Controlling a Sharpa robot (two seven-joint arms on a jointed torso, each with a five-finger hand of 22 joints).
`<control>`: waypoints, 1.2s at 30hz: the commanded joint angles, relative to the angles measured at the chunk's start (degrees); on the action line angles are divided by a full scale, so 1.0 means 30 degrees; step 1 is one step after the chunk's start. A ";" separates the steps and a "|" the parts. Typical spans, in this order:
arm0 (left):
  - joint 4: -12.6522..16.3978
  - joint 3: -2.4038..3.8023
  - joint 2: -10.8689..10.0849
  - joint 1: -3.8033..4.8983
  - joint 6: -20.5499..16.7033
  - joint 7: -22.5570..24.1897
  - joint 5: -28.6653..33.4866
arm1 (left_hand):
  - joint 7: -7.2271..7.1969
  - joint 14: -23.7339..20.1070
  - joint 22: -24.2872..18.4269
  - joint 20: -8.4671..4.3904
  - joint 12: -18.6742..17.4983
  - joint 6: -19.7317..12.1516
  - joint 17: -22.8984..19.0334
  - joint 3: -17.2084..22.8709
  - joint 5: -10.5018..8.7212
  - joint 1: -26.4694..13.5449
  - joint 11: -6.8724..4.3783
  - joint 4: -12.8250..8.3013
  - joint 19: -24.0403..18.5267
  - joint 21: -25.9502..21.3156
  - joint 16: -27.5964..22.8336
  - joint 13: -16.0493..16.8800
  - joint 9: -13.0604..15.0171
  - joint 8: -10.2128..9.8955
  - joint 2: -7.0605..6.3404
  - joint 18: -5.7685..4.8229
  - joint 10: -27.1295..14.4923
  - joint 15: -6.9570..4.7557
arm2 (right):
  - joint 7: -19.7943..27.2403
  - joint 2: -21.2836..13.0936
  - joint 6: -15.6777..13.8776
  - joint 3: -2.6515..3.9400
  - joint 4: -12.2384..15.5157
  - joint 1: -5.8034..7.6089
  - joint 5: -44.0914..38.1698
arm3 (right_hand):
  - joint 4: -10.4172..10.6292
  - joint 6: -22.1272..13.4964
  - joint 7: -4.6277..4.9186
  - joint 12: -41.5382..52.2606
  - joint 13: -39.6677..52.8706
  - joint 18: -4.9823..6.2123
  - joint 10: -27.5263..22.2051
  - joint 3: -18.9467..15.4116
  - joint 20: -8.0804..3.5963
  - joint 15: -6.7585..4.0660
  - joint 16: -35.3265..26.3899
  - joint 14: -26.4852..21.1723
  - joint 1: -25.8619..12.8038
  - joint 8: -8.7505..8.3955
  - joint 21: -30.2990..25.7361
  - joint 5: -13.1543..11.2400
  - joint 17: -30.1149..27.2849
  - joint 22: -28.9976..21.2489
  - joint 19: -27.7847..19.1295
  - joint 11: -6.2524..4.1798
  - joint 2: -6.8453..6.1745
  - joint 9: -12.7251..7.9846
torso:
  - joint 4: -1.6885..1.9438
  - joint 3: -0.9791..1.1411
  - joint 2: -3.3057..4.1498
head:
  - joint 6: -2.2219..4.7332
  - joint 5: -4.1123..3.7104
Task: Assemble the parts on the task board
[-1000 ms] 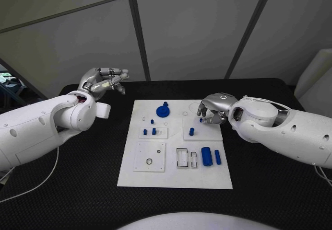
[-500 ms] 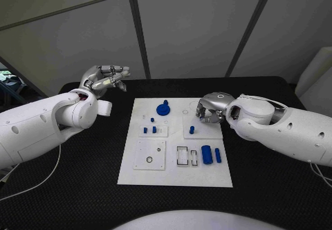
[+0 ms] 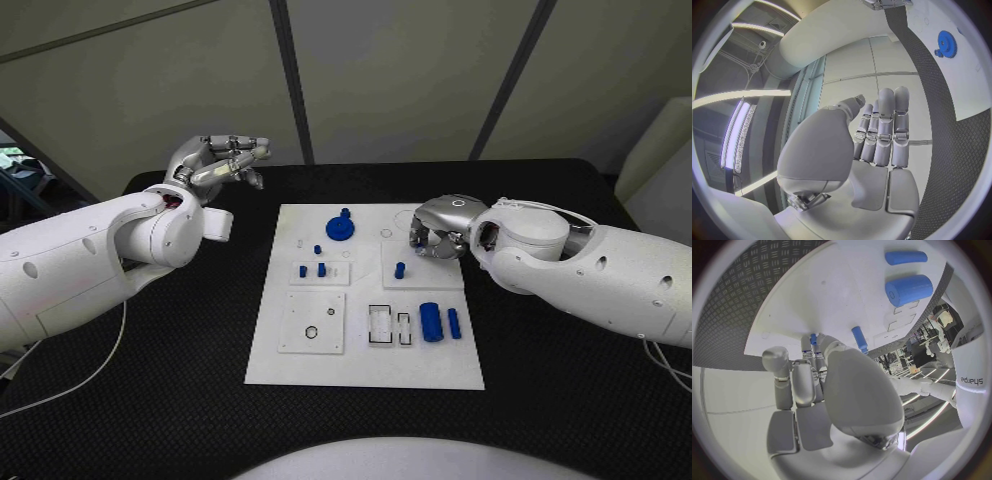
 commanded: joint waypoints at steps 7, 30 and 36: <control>-0.0070 0.0023 0.0061 0.0041 -0.0041 0.0164 0.0133 | 0.0067 -0.0126 -0.0028 -0.0019 0.0113 -0.0118 -0.0063 -0.0024 -0.0060 0.0084 0.0008 -0.0163 -0.0057 -0.0048 -0.0103 -0.0034 -0.0019 0.0101 0.0085 -0.0212 -0.0153 -0.0036 | -0.0193 -0.0018 0.0739 -0.0059 -0.0064 -0.0098 -0.0190 | -0.0439 0.0131 -0.0008 -0.0287 -0.0129 -0.0194 0.0157 0.0589 -0.0111 -0.0143 0.0050 0.0864 -0.0070 -0.0017 0.0171 0.0220 -0.0020 0.0092 0.0013 0.0023 -0.0186 -0.0012 | -0.0018 0.0006 0.0005 | 0.0006 -0.0024; -0.0345 0.0021 0.0222 0.0037 -0.0035 0.0047 0.0133 | 0.0101 -0.0121 -0.0030 -0.0039 0.0218 -0.0193 -0.0188 0.0066 -0.0057 0.0284 0.0034 -0.0406 -0.0049 -0.0056 -0.0163 -0.0047 -0.0025 0.0114 0.0065 -0.0212 -0.0282 -0.0038 | 0.0008 -0.0388 -0.0748 -0.0054 0.0523 -0.0125 -0.0036 | -0.2829 0.0318 0.0179 -0.0872 -0.0554 -0.0318 0.0417 0.3391 -0.0054 -0.0036 0.0015 0.0830 -0.0654 -0.0294 0.1291 0.0238 -0.0195 0.1320 0.0062 0.0218 -0.0544 -0.0062 | -0.0025 0.0006 -0.0007 | 0.0117 -0.0179; -0.0373 0.0021 0.0242 0.0036 -0.0046 0.0049 0.0133 | 0.0101 -0.0121 -0.0030 -0.0039 0.0218 -0.0193 -0.0188 0.0066 -0.0057 0.0284 0.0034 -0.0406 -0.0049 -0.0056 -0.0163 -0.0047 -0.0025 0.0114 0.0065 -0.0212 -0.0282 -0.0038 | 0.0022 -0.0604 -0.1309 -0.0049 0.0834 -0.0125 0.0182 | -0.2956 0.0443 0.0151 -0.0873 -0.0563 -0.0356 0.0552 0.3544 -0.0047 -0.0046 0.0053 0.0851 -0.0974 -0.0265 0.1463 0.0242 -0.0185 0.1545 0.0170 0.0184 -0.0546 -0.0041 | -0.0004 0.0009 -0.0003 | 0.0147 -0.0216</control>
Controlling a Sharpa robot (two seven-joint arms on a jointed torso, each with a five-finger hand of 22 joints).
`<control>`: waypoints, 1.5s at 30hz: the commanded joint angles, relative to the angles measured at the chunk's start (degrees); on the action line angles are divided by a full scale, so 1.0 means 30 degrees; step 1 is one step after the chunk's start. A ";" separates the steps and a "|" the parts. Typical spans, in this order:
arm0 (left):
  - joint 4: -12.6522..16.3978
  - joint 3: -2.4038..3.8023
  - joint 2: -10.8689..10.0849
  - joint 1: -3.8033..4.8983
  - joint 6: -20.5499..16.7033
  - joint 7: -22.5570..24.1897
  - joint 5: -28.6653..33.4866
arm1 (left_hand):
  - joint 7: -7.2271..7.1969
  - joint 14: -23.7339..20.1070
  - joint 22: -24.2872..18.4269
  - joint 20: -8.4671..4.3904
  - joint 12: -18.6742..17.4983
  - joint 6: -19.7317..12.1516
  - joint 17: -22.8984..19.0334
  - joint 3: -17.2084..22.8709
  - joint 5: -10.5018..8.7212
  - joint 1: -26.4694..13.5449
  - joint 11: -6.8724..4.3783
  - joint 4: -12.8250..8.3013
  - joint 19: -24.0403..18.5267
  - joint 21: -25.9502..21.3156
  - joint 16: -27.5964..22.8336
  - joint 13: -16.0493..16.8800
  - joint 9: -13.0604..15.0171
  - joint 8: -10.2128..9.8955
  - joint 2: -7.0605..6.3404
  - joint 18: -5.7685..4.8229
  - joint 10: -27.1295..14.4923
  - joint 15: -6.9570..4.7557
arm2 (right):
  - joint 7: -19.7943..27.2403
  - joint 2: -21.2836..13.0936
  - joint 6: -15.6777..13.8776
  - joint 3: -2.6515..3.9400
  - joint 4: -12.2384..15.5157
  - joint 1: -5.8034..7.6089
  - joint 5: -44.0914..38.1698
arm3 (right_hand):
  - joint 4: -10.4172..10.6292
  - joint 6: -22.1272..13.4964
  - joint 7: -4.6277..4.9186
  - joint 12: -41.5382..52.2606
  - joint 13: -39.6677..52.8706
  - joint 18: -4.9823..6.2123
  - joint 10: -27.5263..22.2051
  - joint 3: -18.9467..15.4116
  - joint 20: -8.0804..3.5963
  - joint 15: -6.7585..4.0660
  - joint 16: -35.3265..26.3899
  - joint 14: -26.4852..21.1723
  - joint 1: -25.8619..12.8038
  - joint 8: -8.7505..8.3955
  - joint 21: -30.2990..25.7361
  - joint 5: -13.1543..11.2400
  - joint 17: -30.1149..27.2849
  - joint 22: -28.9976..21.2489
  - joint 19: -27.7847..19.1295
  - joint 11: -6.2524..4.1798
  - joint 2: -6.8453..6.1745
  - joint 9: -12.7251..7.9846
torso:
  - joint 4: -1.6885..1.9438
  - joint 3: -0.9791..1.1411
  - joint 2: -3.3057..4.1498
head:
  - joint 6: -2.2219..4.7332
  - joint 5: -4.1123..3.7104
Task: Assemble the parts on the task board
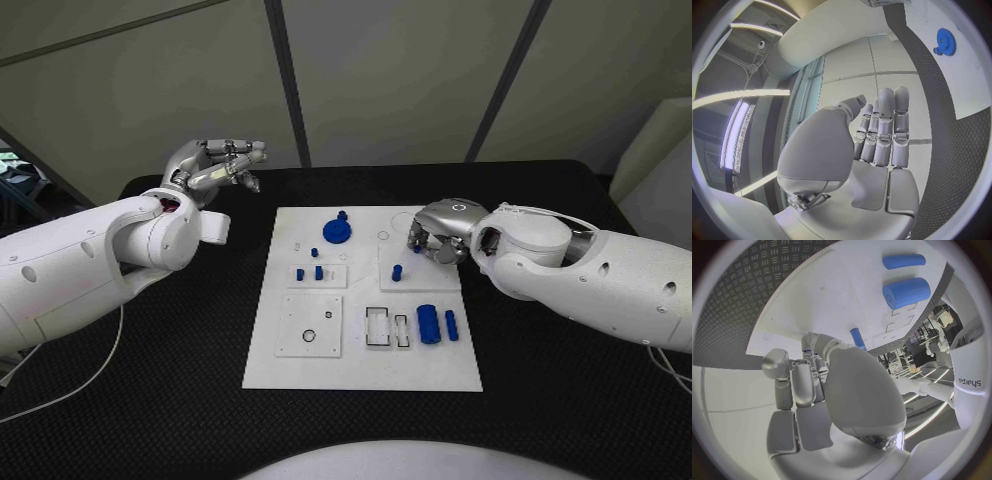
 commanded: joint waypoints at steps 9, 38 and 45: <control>-0.0030 0.0020 0.0047 0.0035 -0.0019 0.0095 0.0096 | 0.0039 -0.0120 -0.0013 -0.0042 0.0145 -0.0129 -0.0034 0.0016 -0.0058 0.0224 0.0034 -0.0155 -0.0050 -0.0055 -0.0091 -0.0034 -0.0026 0.0119 -0.0009 -0.0212 -0.0171 -0.0037 | 0.0065 -0.0323 -0.1277 0.0005 0.0612 0.0022 0.0428 | -0.0085 0.0288 -0.0046 -0.0113 -0.0014 -0.0379 0.0189 0.0241 -0.0056 -0.0072 0.0020 0.0870 -0.0391 0.0080 0.0220 0.0062 0.0013 0.0210 0.0242 0.0012 0.0005 0.0074 | 0.0018 -0.0007 0.0016 | 0.0022 -0.0045; -0.0101 0.0016 0.0041 0.0035 0.0093 -0.0025 0.0096 | 0.0063 -0.0120 -0.0012 -0.0035 0.0155 -0.0165 -0.0070 -0.0007 -0.0074 0.0181 0.0062 -0.0171 -0.0055 -0.0058 -0.0105 -0.0046 -0.0029 0.0120 -0.0037 -0.0222 -0.0262 -0.0017 | -0.0766 -0.0090 0.0096 0.0015 0.0301 0.0034 0.0772 | -0.0065 -0.1612 0.0376 -0.1517 -0.0877 -0.0197 -0.2122 0.0435 0.0445 0.0472 -0.0096 0.0766 -0.2289 -0.0334 -0.0582 -0.0647 -0.0325 -0.0794 -0.0457 0.0660 -0.0816 -0.0093 | 0.0028 -0.0017 0.0029 | -0.0024 -0.0088; -0.0099 0.0016 0.0035 0.0035 0.0111 -0.0028 0.0096 | 0.0063 -0.0120 -0.0012 -0.0035 0.0155 -0.0165 -0.0070 -0.0007 -0.0074 0.0181 0.0062 -0.0171 -0.0055 -0.0058 -0.0105 -0.0046 -0.0029 0.0120 -0.0037 -0.0222 -0.0262 -0.0017 | -0.0722 0.0117 0.0272 0.0015 0.0054 0.0034 0.0772 | -0.0102 -0.1225 0.0369 -0.1302 -0.0916 -0.0206 -0.1864 0.0596 0.0468 0.0459 -0.0151 0.0730 -0.2303 -0.0150 -0.0556 -0.0631 -0.0431 -0.0722 -0.0359 0.0618 -0.0626 0.0009 | 0.0024 -0.0026 0.0029 | -0.0033 -0.0060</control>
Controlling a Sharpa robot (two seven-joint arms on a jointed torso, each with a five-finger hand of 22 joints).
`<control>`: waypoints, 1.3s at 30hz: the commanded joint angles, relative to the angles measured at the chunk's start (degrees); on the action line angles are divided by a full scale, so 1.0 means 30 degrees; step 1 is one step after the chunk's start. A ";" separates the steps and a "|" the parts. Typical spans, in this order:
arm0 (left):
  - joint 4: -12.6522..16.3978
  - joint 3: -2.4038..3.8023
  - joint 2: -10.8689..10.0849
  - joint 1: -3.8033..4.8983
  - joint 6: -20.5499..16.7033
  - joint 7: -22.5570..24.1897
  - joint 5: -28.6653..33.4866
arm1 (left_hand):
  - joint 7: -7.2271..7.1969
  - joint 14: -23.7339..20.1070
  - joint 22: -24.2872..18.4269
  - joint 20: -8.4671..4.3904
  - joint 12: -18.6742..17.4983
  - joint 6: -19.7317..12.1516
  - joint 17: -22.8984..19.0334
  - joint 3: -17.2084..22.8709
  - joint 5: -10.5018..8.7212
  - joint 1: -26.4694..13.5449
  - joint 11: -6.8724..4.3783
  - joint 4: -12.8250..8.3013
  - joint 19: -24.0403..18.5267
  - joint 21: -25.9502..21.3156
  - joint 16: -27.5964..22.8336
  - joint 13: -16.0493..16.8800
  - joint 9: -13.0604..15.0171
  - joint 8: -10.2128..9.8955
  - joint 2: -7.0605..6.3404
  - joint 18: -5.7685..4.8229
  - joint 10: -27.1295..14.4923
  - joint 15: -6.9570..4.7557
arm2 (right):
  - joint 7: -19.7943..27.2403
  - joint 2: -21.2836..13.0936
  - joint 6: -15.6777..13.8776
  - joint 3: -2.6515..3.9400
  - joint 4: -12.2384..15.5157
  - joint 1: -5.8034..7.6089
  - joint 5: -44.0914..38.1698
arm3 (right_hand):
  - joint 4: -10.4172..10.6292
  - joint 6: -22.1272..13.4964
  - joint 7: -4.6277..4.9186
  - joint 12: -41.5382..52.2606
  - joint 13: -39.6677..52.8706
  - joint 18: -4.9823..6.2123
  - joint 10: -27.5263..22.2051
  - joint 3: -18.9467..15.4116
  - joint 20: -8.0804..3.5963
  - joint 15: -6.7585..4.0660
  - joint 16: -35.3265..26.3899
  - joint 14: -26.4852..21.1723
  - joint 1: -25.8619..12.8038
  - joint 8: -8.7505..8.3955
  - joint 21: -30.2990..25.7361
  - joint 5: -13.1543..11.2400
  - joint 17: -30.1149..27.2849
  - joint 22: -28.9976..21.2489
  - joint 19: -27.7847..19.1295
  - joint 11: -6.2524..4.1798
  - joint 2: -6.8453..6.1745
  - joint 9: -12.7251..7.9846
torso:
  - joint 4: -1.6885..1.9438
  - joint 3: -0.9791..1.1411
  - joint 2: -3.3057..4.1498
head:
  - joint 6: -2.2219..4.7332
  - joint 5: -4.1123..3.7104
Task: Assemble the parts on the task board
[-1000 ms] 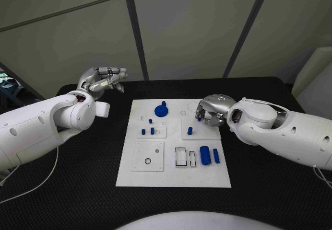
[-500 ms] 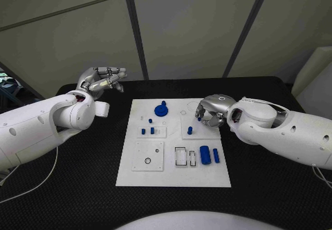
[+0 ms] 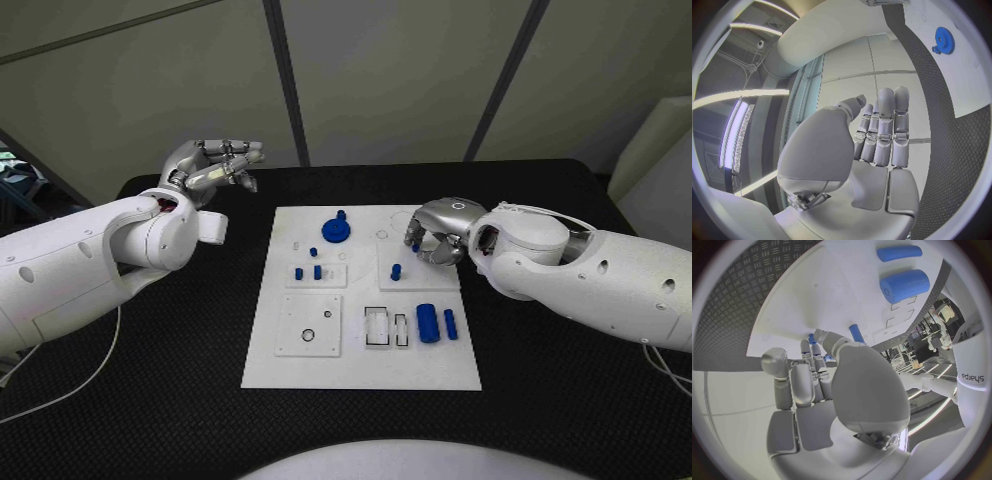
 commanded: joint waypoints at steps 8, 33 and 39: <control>0.0011 0.0019 -0.0001 0.0038 0.0123 0.0057 0.0082 | -0.0005 -0.0121 -0.0016 -0.0035 0.0078 -0.0097 -0.0025 0.0004 -0.0074 0.0181 -0.0007 -0.0075 -0.0055 -0.0058 -0.0106 -0.0017 -0.0030 0.0120 -0.0037 -0.0222 -0.0194 -0.0017 | -0.0079 0.0260 0.0689 0.0005 -0.0353 0.0030 -0.0037 | -0.0140 0.1087 -0.0235 0.0559 0.0006 -0.0266 0.0942 0.0366 -0.0085 -0.0079 -0.0074 0.0738 -0.0102 0.0452 0.0171 -0.0050 -0.0013 0.0342 0.0353 -0.0297 0.0469 0.0189 | -0.0009 0.0007 -0.0005 | -0.0041 0.0022; 0.0018 0.0019 -0.0004 0.0037 0.0093 0.0046 0.0082 | -0.0002 -0.0111 -0.0016 -0.0030 0.0102 -0.0107 -0.0047 0.0007 -0.0073 0.0166 -0.0001 -0.0082 -0.0055 -0.0060 -0.0107 -0.0018 -0.0029 0.0129 -0.0012 -0.0225 -0.0231 -0.0009 | -0.0410 0.0388 -0.0559 0.0001 -0.0207 0.0020 -0.1136 | -0.0645 0.2405 -0.0690 0.0787 0.0199 -0.0482 0.2406 0.0328 -0.0519 -0.0519 0.0265 0.0880 0.0144 0.0849 0.0817 0.0070 0.0279 0.1308 0.1096 -0.0812 0.1503 0.0432 | 0.0005 0.0015 -0.0020 | -0.0092 -0.0043; 0.0002 0.0019 -0.0020 0.0036 0.0067 0.0045 0.0082 | -0.0001 -0.0108 -0.0016 -0.0029 0.0111 -0.0106 -0.0053 0.0014 -0.0071 0.0168 -0.0001 -0.0086 -0.0054 -0.0060 -0.0107 -0.0018 -0.0028 0.0134 0.0003 -0.0225 -0.0236 -0.0009 | -0.0380 0.0116 -0.1154 0.0001 0.0231 0.0018 -0.1309 | -0.0769 0.2441 -0.0697 0.0769 0.0211 -0.0497 0.2470 0.0348 -0.0542 -0.0535 0.0273 0.0885 0.0221 0.0841 0.0877 0.0149 0.0271 0.1386 0.1144 -0.0822 0.1508 0.0437 | -0.0029 0.0018 -0.0019 | -0.0059 -0.0012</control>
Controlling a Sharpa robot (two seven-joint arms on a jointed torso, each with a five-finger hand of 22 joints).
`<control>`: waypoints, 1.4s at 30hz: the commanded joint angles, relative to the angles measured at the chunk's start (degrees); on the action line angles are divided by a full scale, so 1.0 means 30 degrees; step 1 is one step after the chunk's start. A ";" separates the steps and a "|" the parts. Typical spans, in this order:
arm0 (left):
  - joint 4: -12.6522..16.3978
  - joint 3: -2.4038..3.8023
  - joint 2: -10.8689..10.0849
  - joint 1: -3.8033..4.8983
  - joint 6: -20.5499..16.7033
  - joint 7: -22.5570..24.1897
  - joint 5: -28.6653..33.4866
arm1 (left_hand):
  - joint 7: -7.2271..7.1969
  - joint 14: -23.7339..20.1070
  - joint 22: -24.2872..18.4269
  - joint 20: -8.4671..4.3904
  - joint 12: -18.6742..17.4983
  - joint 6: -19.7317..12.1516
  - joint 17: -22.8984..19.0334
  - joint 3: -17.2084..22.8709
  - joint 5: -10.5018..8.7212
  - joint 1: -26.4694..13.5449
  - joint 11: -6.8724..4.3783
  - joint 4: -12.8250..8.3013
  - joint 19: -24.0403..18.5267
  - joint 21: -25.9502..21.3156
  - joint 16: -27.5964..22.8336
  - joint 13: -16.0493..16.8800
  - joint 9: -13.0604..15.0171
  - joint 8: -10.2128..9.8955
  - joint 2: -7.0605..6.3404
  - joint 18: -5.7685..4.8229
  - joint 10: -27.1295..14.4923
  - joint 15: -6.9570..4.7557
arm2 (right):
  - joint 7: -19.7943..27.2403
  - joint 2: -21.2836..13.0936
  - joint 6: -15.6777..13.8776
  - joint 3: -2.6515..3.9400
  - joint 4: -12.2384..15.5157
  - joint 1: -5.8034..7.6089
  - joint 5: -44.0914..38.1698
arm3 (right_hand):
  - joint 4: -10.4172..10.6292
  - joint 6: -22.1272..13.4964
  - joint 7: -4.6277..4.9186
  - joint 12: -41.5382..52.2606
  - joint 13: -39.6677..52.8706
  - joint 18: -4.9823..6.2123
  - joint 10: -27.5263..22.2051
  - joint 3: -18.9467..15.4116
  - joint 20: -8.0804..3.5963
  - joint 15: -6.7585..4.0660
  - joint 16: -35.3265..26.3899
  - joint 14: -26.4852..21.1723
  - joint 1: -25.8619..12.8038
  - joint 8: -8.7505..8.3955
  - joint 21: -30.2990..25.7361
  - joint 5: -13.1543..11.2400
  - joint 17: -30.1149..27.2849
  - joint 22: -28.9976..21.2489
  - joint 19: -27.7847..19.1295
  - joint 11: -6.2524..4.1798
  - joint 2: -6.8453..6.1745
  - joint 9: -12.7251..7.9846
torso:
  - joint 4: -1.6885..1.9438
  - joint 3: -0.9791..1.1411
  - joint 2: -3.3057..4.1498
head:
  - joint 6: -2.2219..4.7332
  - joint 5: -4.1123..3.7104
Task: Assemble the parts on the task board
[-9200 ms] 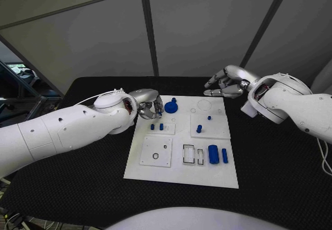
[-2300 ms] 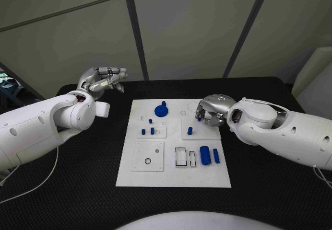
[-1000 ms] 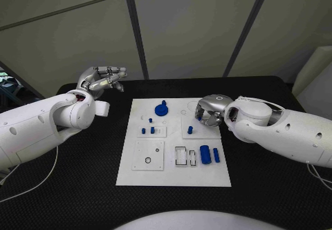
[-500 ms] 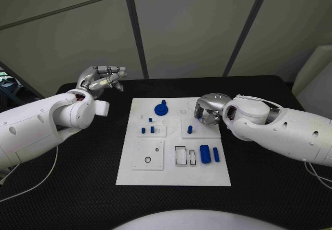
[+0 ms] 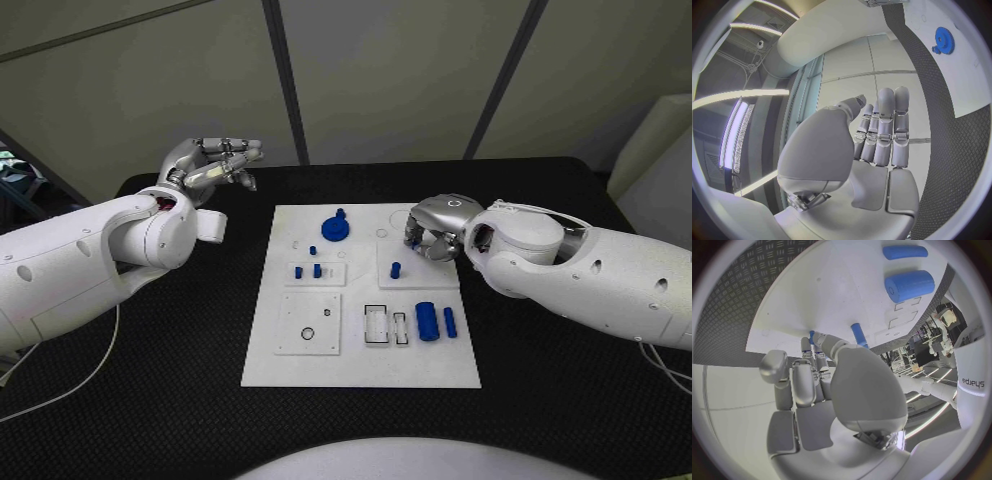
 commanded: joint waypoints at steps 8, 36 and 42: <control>-0.0021 0.0020 0.0004 0.0032 0.0064 0.0103 0.0076 | 0.0001 -0.0107 -0.0017 -0.0029 0.0115 -0.0106 -0.0026 0.0017 -0.0070 0.0169 -0.0025 -0.0088 -0.0054 -0.0060 -0.0107 -0.0023 -0.0027 0.0136 0.0010 -0.0226 -0.0127 -0.0009 | -0.0048 -0.0617 -0.1863 0.0014 0.1181 0.0033 -0.0609 | -0.0242 0.0139 0.0026 0.0056 0.0023 -0.0208 0.0196 0.0021 -0.0048 -0.0123 0.0146 0.0898 0.0136 0.0019 0.0129 0.0213 0.0061 0.0112 0.0194 -0.0068 0.0046 0.0022 | -0.0012 0.0002 -0.0016 | 0.0048 0.0012; -0.0143 0.0011 0.0452 0.0019 0.0231 0.0082 0.0076 | 0.0010 -0.0107 -0.0017 -0.0027 0.0141 -0.0124 -0.0053 0.0035 -0.0066 0.0168 -0.0017 -0.0105 -0.0058 -0.0063 -0.0115 -0.0025 -0.0027 0.0144 0.0044 -0.0225 -0.0171 -0.0005 | 0.1390 0.0256 -0.3658 0.0514 0.4473 -0.0019 0.1885 | -0.0399 0.0140 0.0058 -0.0038 0.0018 -0.0274 0.0184 0.0002 -0.0056 -0.0111 0.0235 0.0922 0.0149 -0.0034 0.0337 0.0367 0.0158 0.0418 0.0370 -0.0039 -0.0065 0.0011 | 0.0070 -0.0108 0.0005 | -0.0185 0.1453; -0.0171 0.0011 0.0602 0.0024 0.0246 0.0068 0.0078 | 0.0011 -0.0109 -0.0017 -0.0027 0.0143 -0.0127 -0.0057 0.0036 -0.0066 0.0171 -0.0016 -0.0111 -0.0059 -0.0064 -0.0117 -0.0025 -0.0027 0.0145 0.0044 -0.0224 -0.0178 -0.0005 | 0.1817 0.0921 -0.3685 0.0509 0.4081 -0.0482 0.2376 | -0.0409 0.0134 0.0070 -0.0053 0.0017 -0.0274 0.0178 -0.0007 -0.0054 -0.0106 0.0237 0.0923 0.0139 -0.0044 0.0341 0.0378 0.0156 0.0420 0.0369 -0.0031 -0.0078 0.0008 | 0.0051 -0.0086 0.0007 | -0.0429 0.2310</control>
